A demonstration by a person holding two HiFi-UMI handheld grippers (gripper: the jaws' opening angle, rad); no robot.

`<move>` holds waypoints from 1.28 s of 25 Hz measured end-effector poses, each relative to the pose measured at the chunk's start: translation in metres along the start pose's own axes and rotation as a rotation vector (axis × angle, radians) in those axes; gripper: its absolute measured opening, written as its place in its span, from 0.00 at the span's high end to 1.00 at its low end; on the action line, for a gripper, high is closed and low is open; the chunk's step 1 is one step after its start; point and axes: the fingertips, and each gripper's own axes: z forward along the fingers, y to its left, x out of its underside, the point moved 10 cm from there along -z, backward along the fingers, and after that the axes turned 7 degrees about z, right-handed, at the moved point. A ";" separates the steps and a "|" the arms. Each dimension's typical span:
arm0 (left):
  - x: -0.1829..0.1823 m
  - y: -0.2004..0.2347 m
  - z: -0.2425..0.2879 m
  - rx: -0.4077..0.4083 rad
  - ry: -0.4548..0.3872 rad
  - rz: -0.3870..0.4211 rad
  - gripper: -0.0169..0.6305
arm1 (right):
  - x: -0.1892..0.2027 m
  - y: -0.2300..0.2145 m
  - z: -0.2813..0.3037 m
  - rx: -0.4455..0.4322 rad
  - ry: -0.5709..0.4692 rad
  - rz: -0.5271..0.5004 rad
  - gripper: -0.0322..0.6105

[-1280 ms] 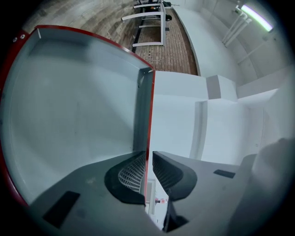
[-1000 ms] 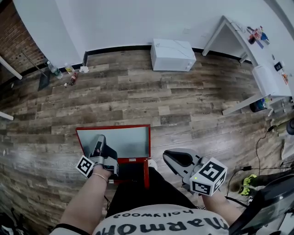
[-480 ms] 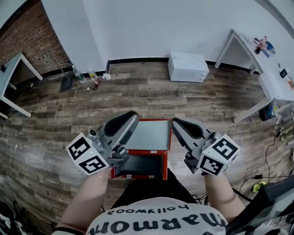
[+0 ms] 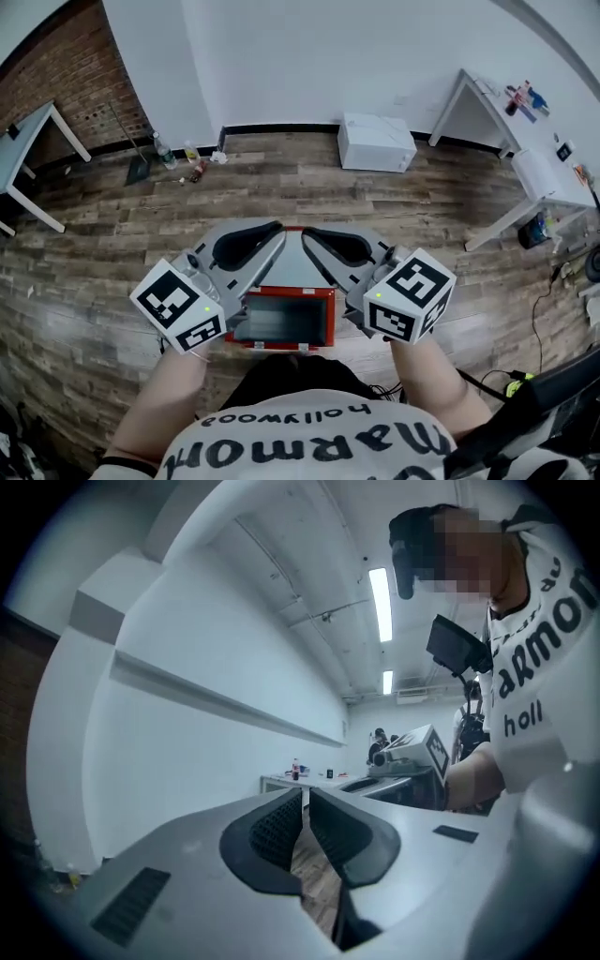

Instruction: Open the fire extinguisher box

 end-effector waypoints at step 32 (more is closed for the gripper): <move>0.060 -0.102 -0.102 -0.222 0.195 -0.173 0.93 | 0.093 0.044 -0.097 0.133 0.112 0.171 0.94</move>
